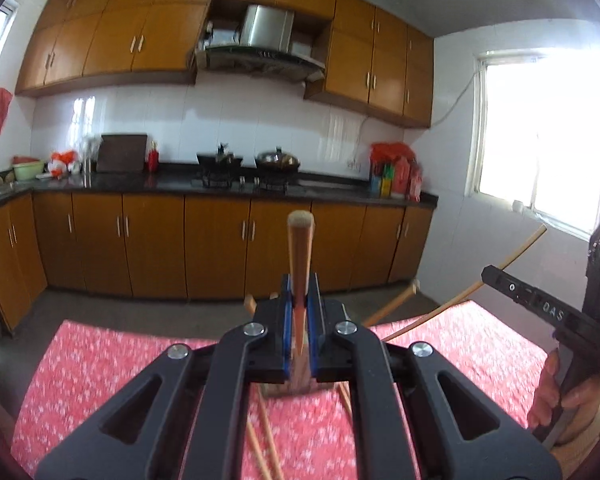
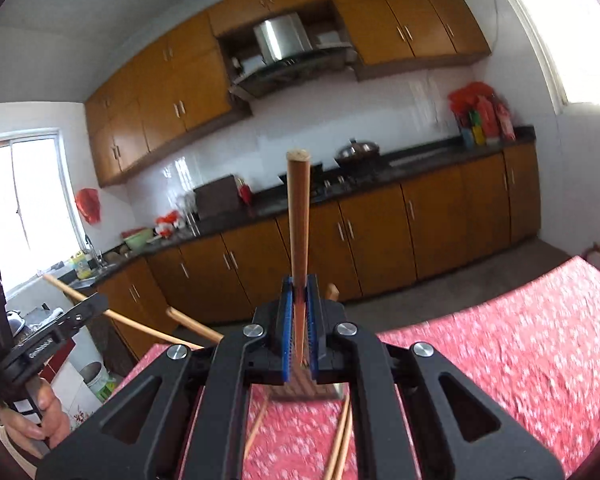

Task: Organize utensils
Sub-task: 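Lift the left tool's chopstick upright over the holder while the right tool lifts its own, then open the left tool over the holder while the right tool releases its chopstick, then lower the left tool onto a chopstick while the right tool grasps another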

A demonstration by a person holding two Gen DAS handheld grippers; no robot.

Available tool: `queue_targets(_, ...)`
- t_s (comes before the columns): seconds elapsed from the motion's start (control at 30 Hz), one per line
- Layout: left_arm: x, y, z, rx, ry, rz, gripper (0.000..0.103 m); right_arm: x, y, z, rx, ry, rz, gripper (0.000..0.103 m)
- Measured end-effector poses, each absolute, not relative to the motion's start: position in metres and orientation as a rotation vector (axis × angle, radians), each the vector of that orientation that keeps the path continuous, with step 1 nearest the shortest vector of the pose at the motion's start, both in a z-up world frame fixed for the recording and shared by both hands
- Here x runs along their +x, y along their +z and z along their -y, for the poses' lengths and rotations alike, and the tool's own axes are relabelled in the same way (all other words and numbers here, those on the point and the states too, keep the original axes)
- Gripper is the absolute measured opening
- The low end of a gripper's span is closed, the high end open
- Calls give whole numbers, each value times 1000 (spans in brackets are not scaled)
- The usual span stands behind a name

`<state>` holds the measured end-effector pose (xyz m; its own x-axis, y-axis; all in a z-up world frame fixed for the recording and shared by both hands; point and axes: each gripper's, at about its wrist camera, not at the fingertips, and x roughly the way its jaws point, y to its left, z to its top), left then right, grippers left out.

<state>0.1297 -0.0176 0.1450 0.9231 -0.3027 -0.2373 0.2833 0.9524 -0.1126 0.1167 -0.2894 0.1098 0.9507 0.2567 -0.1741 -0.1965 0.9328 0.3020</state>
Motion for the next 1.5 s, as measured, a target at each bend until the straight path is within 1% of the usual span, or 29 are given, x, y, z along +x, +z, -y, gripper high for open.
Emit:
queue_targets(0.1, 142, 152, 25, -95, -275, -228, 7, 129, 117, 284, 273, 236, -187, 7)
queue_targets(0.23, 164, 150, 33, -106, -254, -237, 7, 150, 116, 274, 248, 235, -202, 7)
queue_targets(0.43, 196, 132, 46, -85, -246, -283, 7, 188, 98, 258, 192, 223, -292, 7)
queue_targets(0.63, 221, 116, 52, -77, -246, -311, 7, 201, 87, 249, 161, 218, -344, 7)
queue_targets(0.77, 229, 112, 52, -84, -240, -329, 8, 199, 86, 246, 139, 206, -345, 8)
queue_targets(0.83, 229, 113, 48, -95, -239, -330, 10, 195, 88, 249, 136, 200, -337, 12)
queue_targets(0.9, 227, 119, 42, -102, -232, -317, 13, 190, 92, 252, 146, 191, -321, 28)
queue_targets(0.93, 223, 121, 39, -106, -229, -309, 16, 186, 94, 254, 152, 188, -309, 30)
queue_targets(1.1, 201, 131, 23, -127, -206, -275, 18, 168, 105, 266, 163, 163, -273, 31)
queue_targets(1.17, 186, 130, 11, -132, -182, -270, 21, 157, 104, 276, 174, 145, -268, 31)
queue_targets(1.3, 161, 107, -17, -143, -126, -309, 24, 142, 79, 295, 173, 88, -319, 31)
queue_targets(1.4, 155, 75, -33, -128, -86, -385, 25, 145, 35, 306, 179, 46, -452, 31)
queue_targets(1.5, 160, 21, -46, -112, -56, -539, 25, 155, -19, 307, 203, 54, -625, 29)
